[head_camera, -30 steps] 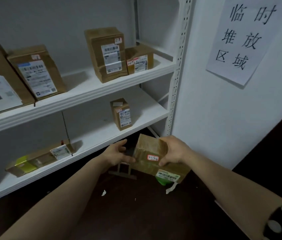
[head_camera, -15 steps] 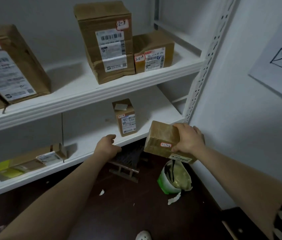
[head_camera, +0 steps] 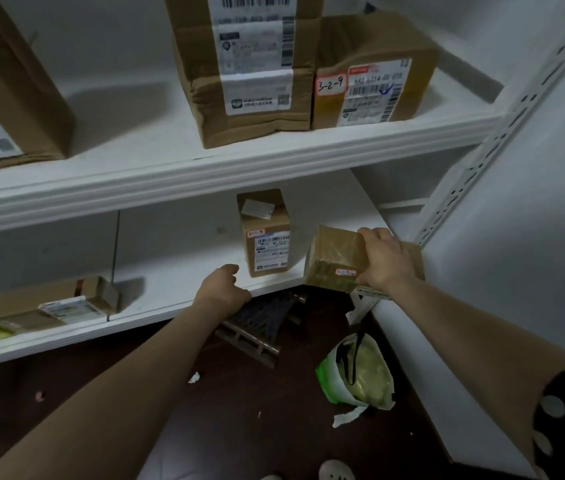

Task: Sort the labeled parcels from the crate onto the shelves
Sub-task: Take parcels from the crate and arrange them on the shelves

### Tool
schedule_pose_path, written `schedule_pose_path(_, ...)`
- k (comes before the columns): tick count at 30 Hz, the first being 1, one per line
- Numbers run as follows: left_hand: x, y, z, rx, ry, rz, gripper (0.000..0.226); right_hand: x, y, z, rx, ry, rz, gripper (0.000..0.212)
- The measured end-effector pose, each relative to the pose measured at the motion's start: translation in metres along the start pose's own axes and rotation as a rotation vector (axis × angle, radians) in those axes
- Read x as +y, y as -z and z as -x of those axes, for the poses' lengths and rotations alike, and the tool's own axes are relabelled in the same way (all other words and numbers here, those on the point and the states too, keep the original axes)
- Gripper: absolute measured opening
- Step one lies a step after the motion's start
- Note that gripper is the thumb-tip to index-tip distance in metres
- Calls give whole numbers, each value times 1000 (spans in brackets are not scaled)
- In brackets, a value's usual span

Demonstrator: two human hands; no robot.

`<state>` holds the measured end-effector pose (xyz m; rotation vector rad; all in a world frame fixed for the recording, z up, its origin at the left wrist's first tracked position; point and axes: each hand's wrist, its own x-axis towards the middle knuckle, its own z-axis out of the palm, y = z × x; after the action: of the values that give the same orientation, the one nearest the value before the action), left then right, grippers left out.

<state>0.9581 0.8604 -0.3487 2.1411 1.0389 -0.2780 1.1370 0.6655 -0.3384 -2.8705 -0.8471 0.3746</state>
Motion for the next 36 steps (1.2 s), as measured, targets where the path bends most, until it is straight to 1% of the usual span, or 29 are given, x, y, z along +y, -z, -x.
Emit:
schedule_pose_path(5, -7, -17, -23, 25, 46, 49, 70, 5, -18, -45, -9, 52, 22, 94)
schedule_pose_path(10, -13, -33, -45, 55, 74, 104, 71, 3, -35, -82, 3, 93, 25, 89)
schedule_pose_path(13, -17, -37, -57, 75, 82, 128, 72, 2, -43, -98, -14, 129, 27, 90)
schedule_pose_path(21, -24, -44, -73, 95, 99, 160, 73, -6, -54, -124, -38, 214, 52, 98)
schedule_pose_path(26, -21, -43, -76, 132, 88, 210, 71, -10, -51, -124, -129, 193, 143, 99)
schedule_pose_path(28, -17, -39, -74, 156, 73, 246, 71, -16, -43, -116, -105, 199, 75, 99)
schedule_pose_path(30, -11, -34, -71, 188, 53, 278, 72, -28, -32, -105, -15, 272, -88, 96)
schedule_pose_path(32, -4, -29, -70, 223, 29, 325, 75, -41, -22, -96, 68, 366, -270, 88)
schedule_pose_path(34, 3, -23, -69, 237, 7, 381, 82, -54, -18, -91, 69, 411, -394, 76)
schedule_pose_path(36, 8, -20, -69, 221, -23, 426, 91, -66, -18, -87, -2, 412, -435, 73)
